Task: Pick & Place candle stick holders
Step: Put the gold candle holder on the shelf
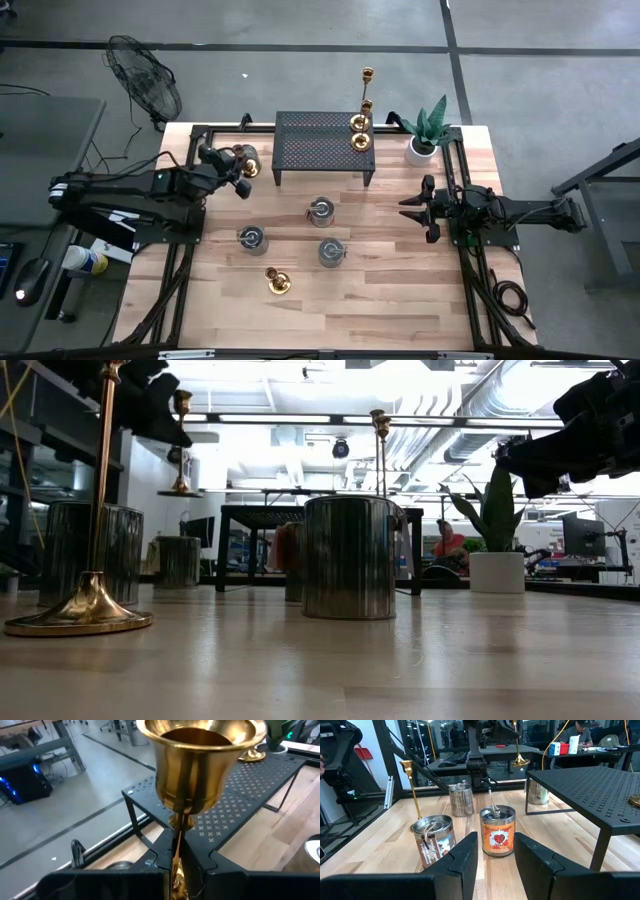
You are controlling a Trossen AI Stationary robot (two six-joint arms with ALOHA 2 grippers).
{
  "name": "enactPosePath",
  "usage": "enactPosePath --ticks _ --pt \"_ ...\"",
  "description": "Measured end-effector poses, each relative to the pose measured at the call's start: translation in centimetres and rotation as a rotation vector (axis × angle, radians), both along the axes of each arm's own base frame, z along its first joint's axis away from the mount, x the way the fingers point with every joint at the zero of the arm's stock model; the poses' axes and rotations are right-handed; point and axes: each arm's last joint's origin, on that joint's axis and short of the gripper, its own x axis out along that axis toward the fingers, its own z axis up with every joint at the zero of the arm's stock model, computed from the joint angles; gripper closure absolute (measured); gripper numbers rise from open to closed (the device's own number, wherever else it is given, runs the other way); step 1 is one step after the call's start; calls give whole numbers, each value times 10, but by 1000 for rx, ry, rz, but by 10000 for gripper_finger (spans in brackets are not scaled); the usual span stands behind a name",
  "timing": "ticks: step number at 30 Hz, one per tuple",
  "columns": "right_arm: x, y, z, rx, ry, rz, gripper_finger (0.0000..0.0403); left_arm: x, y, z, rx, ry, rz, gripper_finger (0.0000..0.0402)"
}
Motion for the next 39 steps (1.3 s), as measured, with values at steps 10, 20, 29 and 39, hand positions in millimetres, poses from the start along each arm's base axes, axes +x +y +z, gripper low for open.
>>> enactPosePath --ticks 10,20,29,39 --pt "0 0 0 0 0 0 285 35 4 19 43 -24 -16 389" --pt "0 0 0 0 -1 0 285 73 47 37 38 -12 -104 389" --pt "0 0 0 0 -1 0 285 110 90 42 24 2 -292 389" --pt "0 0 0 0 -1 0 285 142 136 41 29 -19 -342 389"
